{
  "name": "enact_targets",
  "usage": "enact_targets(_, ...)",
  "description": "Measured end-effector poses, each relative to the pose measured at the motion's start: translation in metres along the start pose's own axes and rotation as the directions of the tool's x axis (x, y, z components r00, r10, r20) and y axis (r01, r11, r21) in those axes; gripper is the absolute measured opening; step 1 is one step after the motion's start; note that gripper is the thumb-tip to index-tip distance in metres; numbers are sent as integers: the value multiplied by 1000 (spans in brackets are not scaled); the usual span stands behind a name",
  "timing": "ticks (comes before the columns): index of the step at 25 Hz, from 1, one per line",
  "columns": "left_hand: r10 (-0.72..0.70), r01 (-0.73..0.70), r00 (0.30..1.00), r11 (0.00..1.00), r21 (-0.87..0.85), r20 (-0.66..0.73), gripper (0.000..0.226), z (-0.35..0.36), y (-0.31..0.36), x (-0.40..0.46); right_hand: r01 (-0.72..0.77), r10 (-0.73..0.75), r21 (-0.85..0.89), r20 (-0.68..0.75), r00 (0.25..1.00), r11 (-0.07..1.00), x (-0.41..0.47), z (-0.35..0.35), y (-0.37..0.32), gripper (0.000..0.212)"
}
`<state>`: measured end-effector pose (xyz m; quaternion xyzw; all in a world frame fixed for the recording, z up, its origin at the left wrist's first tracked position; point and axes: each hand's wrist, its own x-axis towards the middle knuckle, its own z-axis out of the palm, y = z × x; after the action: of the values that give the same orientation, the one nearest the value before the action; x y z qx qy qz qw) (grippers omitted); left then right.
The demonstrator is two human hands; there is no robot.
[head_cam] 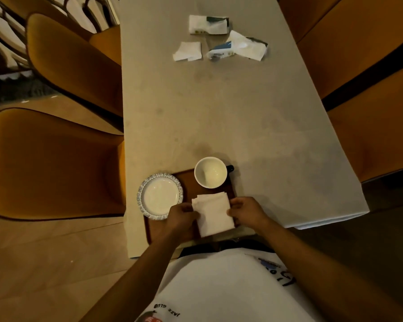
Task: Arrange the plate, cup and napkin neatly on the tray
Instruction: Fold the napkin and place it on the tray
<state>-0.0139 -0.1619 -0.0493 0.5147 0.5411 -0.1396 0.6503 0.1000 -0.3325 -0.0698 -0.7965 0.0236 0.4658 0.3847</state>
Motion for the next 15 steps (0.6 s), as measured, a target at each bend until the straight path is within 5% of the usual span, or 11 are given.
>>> enact_targets(6,-21,24,999,998,66,-43,49,17,-4,16,18,-46,-190,-146,988,982,14,2,3,32)
enact_targets(15,-25,26,1000,988,150,-12,61,25,-7,27,101,-136,-271,-110,985,957,13,-6,6,36)
